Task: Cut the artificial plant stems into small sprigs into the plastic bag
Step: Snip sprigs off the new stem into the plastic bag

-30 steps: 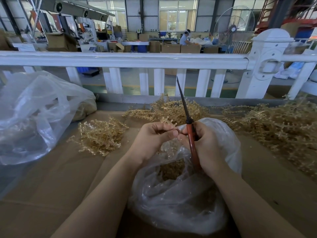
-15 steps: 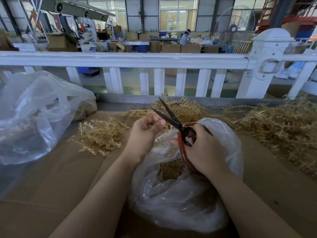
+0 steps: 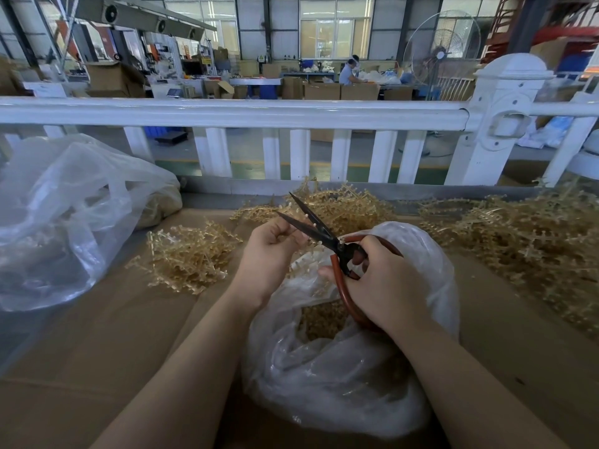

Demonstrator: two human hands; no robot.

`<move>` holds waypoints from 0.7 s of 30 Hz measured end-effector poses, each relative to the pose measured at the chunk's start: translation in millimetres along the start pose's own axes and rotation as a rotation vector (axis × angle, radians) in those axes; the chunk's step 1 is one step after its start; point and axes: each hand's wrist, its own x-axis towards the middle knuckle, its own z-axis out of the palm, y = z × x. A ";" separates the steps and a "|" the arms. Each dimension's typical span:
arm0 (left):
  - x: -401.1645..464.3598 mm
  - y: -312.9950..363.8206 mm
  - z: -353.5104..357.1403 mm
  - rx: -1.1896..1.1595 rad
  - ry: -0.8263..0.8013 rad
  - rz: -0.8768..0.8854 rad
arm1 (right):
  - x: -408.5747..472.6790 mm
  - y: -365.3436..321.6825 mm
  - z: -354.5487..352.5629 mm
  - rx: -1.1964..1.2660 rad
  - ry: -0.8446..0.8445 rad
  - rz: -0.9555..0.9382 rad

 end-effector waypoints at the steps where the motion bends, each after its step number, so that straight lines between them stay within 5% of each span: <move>1: 0.3 -0.3 -0.1 -0.002 0.000 -0.003 | 0.0 -0.6 -0.4 -0.007 0.009 -0.001; 21: 0.2 0.7 -2.2 -0.114 -0.075 -0.008 | -2.4 0.0 -0.6 -0.004 0.055 -0.032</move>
